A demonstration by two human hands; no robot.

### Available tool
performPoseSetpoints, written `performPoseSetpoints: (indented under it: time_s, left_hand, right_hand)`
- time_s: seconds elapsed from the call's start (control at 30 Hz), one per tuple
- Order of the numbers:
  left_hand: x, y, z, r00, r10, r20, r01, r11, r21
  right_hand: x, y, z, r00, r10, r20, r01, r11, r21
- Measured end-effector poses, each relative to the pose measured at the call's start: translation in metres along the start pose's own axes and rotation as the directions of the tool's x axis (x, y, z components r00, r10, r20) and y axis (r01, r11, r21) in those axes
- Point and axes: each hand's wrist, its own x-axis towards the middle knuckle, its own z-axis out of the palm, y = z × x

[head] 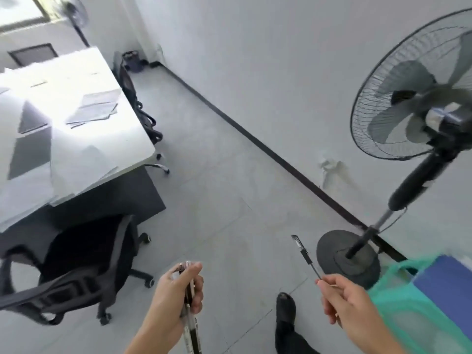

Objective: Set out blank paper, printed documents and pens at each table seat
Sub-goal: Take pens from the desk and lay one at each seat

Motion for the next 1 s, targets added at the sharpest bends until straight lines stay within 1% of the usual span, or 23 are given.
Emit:
performPoseSetpoints:
  time_s: [0.1,0.2,0.33,0.47,0.6,0.7,0.77,0.93,1.0]
  left_hand:
    - [0.03,0.021,-0.021,0.993,0.025,-0.119,-0.031,0.998,-0.048]
    - [0.059,0.045,-0.037,0.973,0.021,-0.229,-0.05,0.991,-0.122]
    - [0.089,0.08,-0.055,0.94,0.036,-0.34,-0.116,0.969,-0.219]
    - [0.099,0.088,-0.081,0.888,-0.021,-0.459,-0.152,0.929,-0.337]
    - [0.116,0.087,-0.122,0.825,-0.1,-0.557,-0.182,0.885,-0.429]
    - [0.142,0.09,-0.16,0.797,-0.144,-0.586,-0.201,0.852,-0.483]
    - [0.165,0.101,-0.187,0.792,-0.135,-0.596,-0.22,0.847,-0.484]
    - [0.213,0.154,-0.258,0.814,-0.081,-0.575,-0.258,0.837,-0.483]
    - [0.228,0.178,-0.289,0.826,-0.049,-0.562,-0.274,0.837,-0.474]
  right_hand:
    - [0.068,-0.031,0.025,0.994,-0.024,0.107,0.027,0.999,-0.029]
    - [0.133,-0.071,0.053,0.975,-0.048,0.218,0.063,0.996,-0.065]
    - [0.208,-0.135,0.097,0.924,-0.099,0.369,0.148,0.983,-0.105]
    - [0.266,-0.184,0.15,0.853,-0.135,0.503,0.254,0.951,-0.175]
    - [0.308,-0.214,0.219,0.805,-0.142,0.576,0.302,0.934,-0.193]
    - [0.33,-0.224,0.277,0.782,-0.135,0.609,0.327,0.92,-0.216]
    - [0.341,-0.232,0.316,0.78,-0.142,0.61,0.337,0.916,-0.217]
    - [0.375,-0.269,0.404,0.787,-0.155,0.597,0.354,0.906,-0.231]
    - [0.386,-0.288,0.437,0.778,-0.164,0.606,0.37,0.9,-0.231]
